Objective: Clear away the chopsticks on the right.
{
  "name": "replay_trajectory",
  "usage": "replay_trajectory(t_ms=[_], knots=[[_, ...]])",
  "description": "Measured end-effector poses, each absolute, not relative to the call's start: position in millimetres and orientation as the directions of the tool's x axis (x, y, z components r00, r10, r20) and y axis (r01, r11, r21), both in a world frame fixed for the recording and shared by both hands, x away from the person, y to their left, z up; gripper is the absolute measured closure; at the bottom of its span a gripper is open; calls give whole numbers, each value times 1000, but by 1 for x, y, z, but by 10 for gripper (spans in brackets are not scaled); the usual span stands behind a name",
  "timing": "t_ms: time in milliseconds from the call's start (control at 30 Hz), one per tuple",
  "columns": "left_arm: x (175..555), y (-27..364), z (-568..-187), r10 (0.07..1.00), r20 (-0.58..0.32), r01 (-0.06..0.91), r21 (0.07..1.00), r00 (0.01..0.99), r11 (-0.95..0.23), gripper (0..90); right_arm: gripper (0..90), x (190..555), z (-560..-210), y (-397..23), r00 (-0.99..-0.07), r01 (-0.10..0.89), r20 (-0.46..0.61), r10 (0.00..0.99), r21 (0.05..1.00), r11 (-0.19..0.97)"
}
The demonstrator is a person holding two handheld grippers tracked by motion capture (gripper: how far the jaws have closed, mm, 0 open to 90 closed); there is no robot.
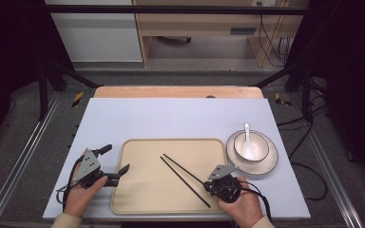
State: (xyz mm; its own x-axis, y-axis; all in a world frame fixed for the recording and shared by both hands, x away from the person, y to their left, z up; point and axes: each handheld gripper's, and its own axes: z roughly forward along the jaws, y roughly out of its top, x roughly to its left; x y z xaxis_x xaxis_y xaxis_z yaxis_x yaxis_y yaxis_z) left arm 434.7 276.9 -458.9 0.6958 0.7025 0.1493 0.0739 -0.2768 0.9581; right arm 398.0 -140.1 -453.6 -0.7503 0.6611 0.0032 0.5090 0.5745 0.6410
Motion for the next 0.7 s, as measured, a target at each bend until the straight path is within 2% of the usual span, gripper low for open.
replay_trajectory(t_ms=[33, 400, 500, 700], knots=[[435, 277, -459, 703, 149, 73, 959, 696, -275, 49, 854, 397, -454, -138, -738, 532, 17, 674, 630, 567], [435, 276, -459, 702, 148, 74, 959, 697, -275, 49, 851, 398, -459, -137, -755, 526, 44, 655, 636, 564], [435, 276, -459, 701, 147, 74, 959, 698, -275, 49, 778, 398, -460, -136, -759, 526, 51, 650, 636, 564], [435, 276, -459, 701, 147, 75, 959, 698, -275, 49, 715, 399, -457, -141, -748, 516, 54, 661, 674, 528]])
